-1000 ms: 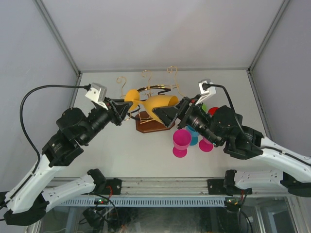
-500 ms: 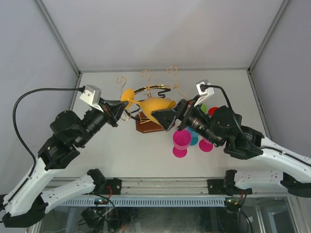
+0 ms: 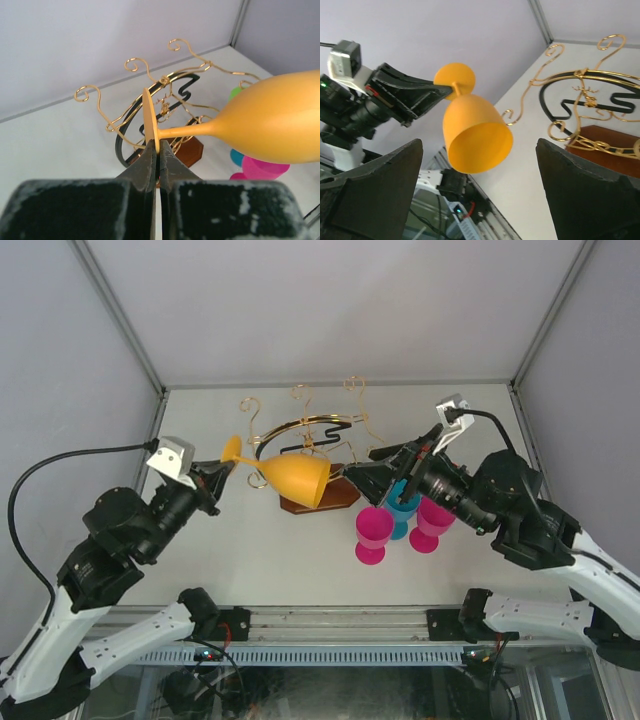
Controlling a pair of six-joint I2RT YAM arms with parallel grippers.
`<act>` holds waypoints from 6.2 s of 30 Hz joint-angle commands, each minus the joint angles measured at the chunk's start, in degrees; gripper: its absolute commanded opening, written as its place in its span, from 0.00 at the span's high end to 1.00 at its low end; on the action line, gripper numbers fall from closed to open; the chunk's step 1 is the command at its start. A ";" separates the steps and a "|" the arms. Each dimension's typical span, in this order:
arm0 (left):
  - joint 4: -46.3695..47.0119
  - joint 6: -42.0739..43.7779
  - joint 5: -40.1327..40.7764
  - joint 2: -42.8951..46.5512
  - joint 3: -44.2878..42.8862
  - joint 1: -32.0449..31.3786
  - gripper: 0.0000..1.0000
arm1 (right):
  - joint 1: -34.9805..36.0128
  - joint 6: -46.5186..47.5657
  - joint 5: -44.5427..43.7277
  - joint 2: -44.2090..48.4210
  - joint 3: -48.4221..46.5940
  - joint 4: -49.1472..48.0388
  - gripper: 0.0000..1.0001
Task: Place the wine glass upside down on the wine glass rack
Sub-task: Turn the wine glass upside down at the wine rack.
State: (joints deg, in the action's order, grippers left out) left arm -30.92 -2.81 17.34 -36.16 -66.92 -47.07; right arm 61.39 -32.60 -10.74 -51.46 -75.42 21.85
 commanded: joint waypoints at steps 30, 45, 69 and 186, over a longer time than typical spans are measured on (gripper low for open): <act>-8.15 27.23 -23.57 5.13 4.79 -0.25 1.00 | -0.68 57.28 22.43 -6.99 -1.97 -1.61 0.28; -8.02 35.36 -23.10 1.30 5.49 -13.54 1.00 | 7.06 72.53 28.31 -10.01 -0.96 6.35 0.49; -9.94 39.37 -21.83 -3.46 4.87 -22.44 1.00 | 10.51 71.81 25.05 -17.52 -1.44 9.79 1.00; 13.47 -8.12 5.54 4.96 18.71 -22.42 1.00 | 18.31 71.06 0.91 -10.94 16.79 -36.96 1.00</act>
State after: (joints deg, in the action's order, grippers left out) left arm -18.81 -11.40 20.67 -31.55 -49.43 -69.60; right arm 78.54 40.84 -10.15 -63.66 -57.67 -9.61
